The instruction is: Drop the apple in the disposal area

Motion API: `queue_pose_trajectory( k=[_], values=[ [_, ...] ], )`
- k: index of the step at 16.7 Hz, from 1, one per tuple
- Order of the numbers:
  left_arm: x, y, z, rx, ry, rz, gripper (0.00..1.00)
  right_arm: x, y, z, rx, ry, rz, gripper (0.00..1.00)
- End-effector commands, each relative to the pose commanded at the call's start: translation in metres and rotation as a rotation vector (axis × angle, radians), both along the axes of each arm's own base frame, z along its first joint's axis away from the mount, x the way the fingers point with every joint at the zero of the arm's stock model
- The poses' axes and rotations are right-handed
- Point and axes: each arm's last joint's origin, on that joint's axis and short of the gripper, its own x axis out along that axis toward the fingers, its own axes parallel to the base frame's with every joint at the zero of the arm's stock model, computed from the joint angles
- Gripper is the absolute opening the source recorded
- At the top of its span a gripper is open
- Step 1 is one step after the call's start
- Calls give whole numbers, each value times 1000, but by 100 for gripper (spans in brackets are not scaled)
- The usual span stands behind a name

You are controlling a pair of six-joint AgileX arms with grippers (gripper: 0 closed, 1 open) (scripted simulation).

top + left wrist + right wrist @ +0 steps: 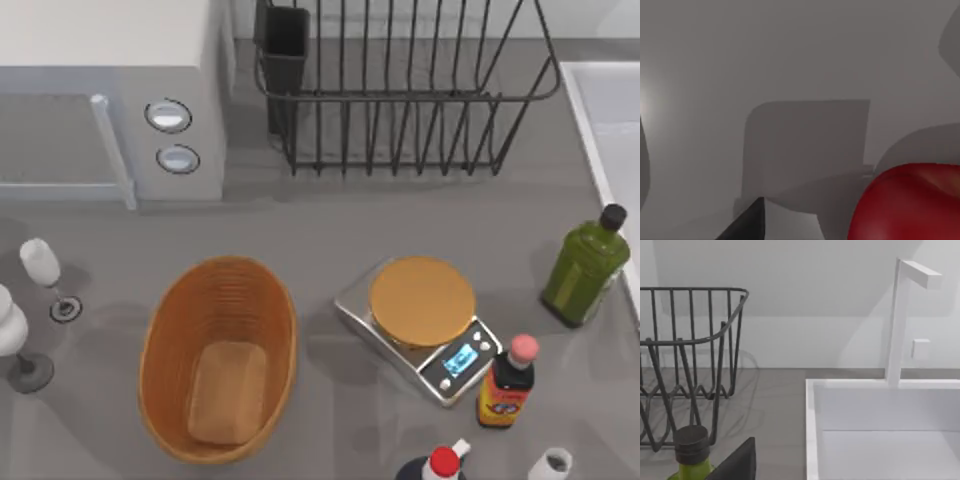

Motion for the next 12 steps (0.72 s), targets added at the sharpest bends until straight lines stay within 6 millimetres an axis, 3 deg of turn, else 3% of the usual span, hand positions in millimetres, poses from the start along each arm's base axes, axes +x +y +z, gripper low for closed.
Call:
queue_pose_trajectory(
  k=[3,12],
  values=[
    [0,0,0,0,0,0,100,0,0,0,0,0,0,100],
    [0,0,0,0,0,0,32,0,0,0,0,0,0,100]
  ],
)
